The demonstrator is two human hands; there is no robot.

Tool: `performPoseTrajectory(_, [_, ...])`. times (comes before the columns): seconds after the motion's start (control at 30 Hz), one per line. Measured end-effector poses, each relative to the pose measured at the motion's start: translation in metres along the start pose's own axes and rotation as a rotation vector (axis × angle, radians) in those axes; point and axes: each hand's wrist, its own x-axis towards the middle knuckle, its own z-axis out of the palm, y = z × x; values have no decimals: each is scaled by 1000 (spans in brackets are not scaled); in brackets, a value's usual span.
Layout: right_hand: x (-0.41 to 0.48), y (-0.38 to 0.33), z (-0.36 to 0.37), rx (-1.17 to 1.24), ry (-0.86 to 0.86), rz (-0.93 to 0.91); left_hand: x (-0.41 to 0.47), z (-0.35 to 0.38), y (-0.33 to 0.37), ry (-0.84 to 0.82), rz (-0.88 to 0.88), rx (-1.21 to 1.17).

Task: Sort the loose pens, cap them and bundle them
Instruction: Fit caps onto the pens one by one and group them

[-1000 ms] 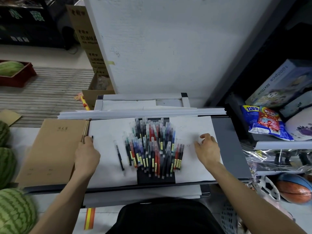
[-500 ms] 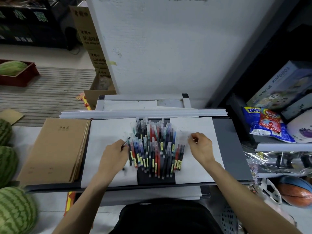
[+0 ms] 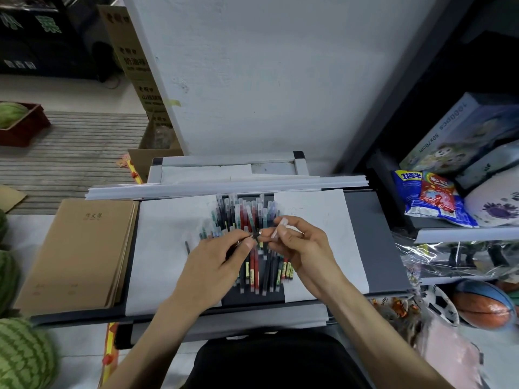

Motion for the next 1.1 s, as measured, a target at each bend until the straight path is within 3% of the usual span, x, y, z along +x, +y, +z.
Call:
performPoseTrajectory(0.13, [-3,-2,7,176,-25,28,-2,1,7,20,35,-3])
performPoseTrajectory(0.37, [-5,7,16,-155,-29,-149,1,4,7,15,23,34])
performPoseTrajectory(0.47, [-6,20,18,-147,-21,-181,3,8,6,4,17,30])
performPoseTrajectory(0.6, [-6,33,19,-118,32,-133,0,23,4,-56,-32,-214])
performPoseTrajectory(0.77, [-3,54,16,-252,71,-62,-3,34,-5,-108,-94,-434])
performPoseTrajectory(0.9, [4,66,10,-239,108,47,2,39,-10,-183,-163,-306])
performPoseTrajectory(1.03, [18,65,-15,-130,252,182,-2,44,-23,-248,-221,-191])
performPoseTrajectory(1.1, [26,59,-36,-233,335,208,-8,46,-32,-207,-281,-236])
